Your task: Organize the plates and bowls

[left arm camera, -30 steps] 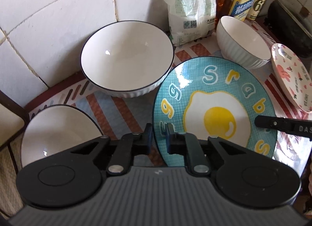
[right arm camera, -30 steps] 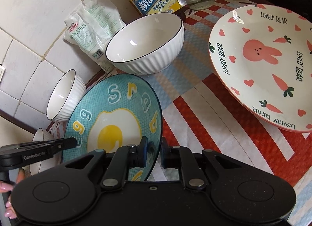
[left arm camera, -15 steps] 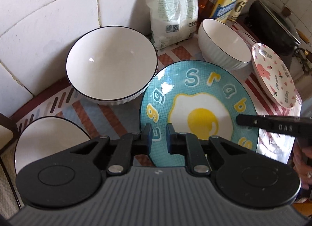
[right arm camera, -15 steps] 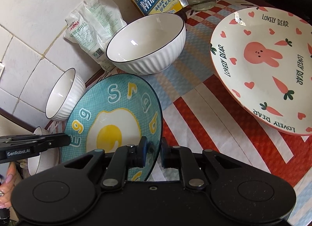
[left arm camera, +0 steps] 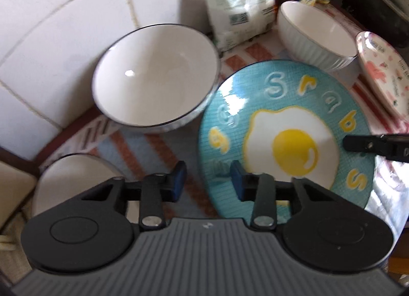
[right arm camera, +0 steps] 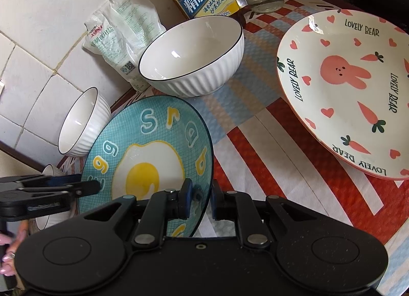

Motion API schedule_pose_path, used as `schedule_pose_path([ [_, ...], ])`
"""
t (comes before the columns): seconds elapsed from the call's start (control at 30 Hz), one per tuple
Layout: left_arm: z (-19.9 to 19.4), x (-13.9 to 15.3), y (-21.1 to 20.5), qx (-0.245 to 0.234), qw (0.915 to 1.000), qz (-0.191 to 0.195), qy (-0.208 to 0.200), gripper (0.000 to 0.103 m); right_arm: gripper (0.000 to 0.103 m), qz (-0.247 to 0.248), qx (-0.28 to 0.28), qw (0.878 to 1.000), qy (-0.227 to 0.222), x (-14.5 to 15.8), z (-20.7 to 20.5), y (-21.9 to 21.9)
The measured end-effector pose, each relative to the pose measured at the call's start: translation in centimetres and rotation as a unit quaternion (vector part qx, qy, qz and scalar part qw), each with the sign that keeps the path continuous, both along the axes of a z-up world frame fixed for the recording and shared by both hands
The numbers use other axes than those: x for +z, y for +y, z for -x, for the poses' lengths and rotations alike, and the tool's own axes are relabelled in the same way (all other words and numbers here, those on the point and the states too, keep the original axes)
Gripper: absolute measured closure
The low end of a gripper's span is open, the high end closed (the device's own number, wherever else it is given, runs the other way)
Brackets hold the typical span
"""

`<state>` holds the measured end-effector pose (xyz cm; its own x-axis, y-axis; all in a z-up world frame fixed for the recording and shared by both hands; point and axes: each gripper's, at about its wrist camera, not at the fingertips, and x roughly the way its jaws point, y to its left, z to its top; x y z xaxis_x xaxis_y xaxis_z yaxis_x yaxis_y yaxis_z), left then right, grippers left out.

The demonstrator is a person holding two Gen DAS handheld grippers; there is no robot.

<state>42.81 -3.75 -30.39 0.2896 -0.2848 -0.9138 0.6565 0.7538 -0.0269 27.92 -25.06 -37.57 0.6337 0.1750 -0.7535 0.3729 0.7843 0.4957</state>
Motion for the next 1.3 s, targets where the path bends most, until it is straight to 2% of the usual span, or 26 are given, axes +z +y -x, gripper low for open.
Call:
schedule_pose_path([
  [0.17,-0.8,-0.3,-0.6,0.033,0.9991,0.023,0.014,0.071,0.086,0.001,0.000,1.000,0.002,0.0,-0.1,0.0],
  [0.3,-1.4,-0.3,-0.2,0.048,0.9979,0.033,0.029,0.078,0.084,-0.007,-0.012,1.000,0.004,0.0,-0.2,0.0],
  [0.43,-1.1,0.4,-0.4,0.035,0.9993,0.011,0.009,0.085,0.088,-0.026,-0.037,0.999,-0.003,0.3,0.3,0.0],
  [0.53,-0.7,0.5,-0.7,0.021,0.9998,-0.005,-0.003,0.085,0.093,-0.059,-0.052,0.997,-0.011,1.0,0.9,-0.6],
  [0.63,-1.0,0.3,0.0,0.032,0.9994,0.006,0.013,0.085,0.093,-0.059,-0.044,0.997,-0.023,2.2,1.1,-0.5],
  [0.73,-1.3,0.3,0.7,0.039,0.9984,0.022,0.034,0.086,0.094,-0.087,-0.058,0.994,-0.014,2.2,1.1,-1.2],
  [0.93,-1.7,0.5,0.8,0.030,0.9982,0.018,0.048,0.091,0.094,-0.085,-0.064,0.994,0.006,1.2,1.2,-1.1],
  [1.17,-2.3,0.6,0.3,0.011,0.9982,0.022,0.054,0.091,0.092,-0.089,-0.072,0.993,0.015,-0.7,1.4,-1.2],
  [1.3,-2.8,-0.4,0.4,0.023,0.9954,0.048,0.080,0.084,0.091,-0.092,-0.075,0.993,0.013,-1.0,1.5,-1.3],
])
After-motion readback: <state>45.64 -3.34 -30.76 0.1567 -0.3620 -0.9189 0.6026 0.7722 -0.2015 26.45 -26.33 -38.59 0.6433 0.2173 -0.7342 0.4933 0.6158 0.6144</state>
